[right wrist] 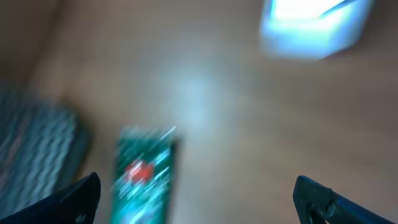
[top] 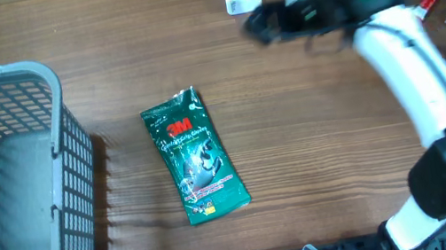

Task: Scan the item barcode
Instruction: 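Reach the right gripper to the green glove packet and grasp its top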

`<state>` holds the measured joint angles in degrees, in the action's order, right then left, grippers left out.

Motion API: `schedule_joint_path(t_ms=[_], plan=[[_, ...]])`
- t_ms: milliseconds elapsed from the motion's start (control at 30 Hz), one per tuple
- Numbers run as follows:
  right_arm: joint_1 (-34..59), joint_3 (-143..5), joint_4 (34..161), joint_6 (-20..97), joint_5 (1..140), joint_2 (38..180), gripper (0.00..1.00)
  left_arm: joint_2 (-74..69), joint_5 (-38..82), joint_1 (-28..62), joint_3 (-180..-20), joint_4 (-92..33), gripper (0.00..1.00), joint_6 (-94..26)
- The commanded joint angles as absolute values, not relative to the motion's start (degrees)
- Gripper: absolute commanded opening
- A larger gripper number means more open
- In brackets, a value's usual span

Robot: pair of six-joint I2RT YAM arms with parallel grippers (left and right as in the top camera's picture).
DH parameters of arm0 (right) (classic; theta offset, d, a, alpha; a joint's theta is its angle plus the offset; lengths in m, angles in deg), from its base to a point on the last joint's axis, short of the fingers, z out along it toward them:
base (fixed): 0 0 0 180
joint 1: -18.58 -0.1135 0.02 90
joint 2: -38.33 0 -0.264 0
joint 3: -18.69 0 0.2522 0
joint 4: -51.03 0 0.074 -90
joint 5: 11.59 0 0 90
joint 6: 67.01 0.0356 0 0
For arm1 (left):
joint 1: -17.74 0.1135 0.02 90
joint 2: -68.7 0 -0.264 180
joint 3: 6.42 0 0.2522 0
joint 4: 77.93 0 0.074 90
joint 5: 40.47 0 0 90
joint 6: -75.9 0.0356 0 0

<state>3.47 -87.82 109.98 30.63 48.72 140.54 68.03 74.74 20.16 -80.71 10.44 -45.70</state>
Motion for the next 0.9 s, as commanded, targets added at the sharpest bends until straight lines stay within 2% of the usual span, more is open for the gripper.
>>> schedule_joint_path(t_ms=[0,133,233,367,467,533,567,600,767,867], plan=[[-6.6,-84.8,110.7,33.9,44.6,142.4,1.0,68.4,74.2,20.3,-79.6,11.6,1.0,-46.1],[-19.6,-80.6,107.7,34.7,55.0,145.2,1.0,68.4,74.2,20.3,-79.6,11.6,1.0,-46.1],[-26.6,-79.0,107.7,45.1,69.9,149.0,1.0,68.4,74.2,20.3,-79.6,11.6,1.0,-46.1],[-31.2,-79.0,107.1,49.4,72.8,155.9,1.0,68.4,74.2,20.3,-79.6,11.6,1.0,-46.1],[-31.1,-79.0,109.3,55.6,76.4,160.9,0.94,68.4,74.2,20.3,-79.6,11.6,1.0,-46.1],[-30.8,-79.0,111.3,57.9,78.4,162.7,0.84,68.4,74.2,20.3,-79.6,11.6,1.0,-46.1],[-30.4,-79.0,112.7,59.4,79.9,163.1,0.74,68.4,74.2,20.3,-79.6,11.6,1.0,-46.1],[-29.8,-79.0,113.8,60.6,80.9,163.2,0.73,68.4,74.2,20.3,-79.6,11.6,1.0,-46.1],[-22.1,-79.2,120.1,60.5,89.8,162.9,0.8,68.4,74.2,20.3,-79.6,11.6,1.0,-46.1],[-16.0,-82.2,126.2,60.4,96.2,161.3,0.89,68.4,74.2,20.3,-79.6,11.6,1.0,-46.1]])
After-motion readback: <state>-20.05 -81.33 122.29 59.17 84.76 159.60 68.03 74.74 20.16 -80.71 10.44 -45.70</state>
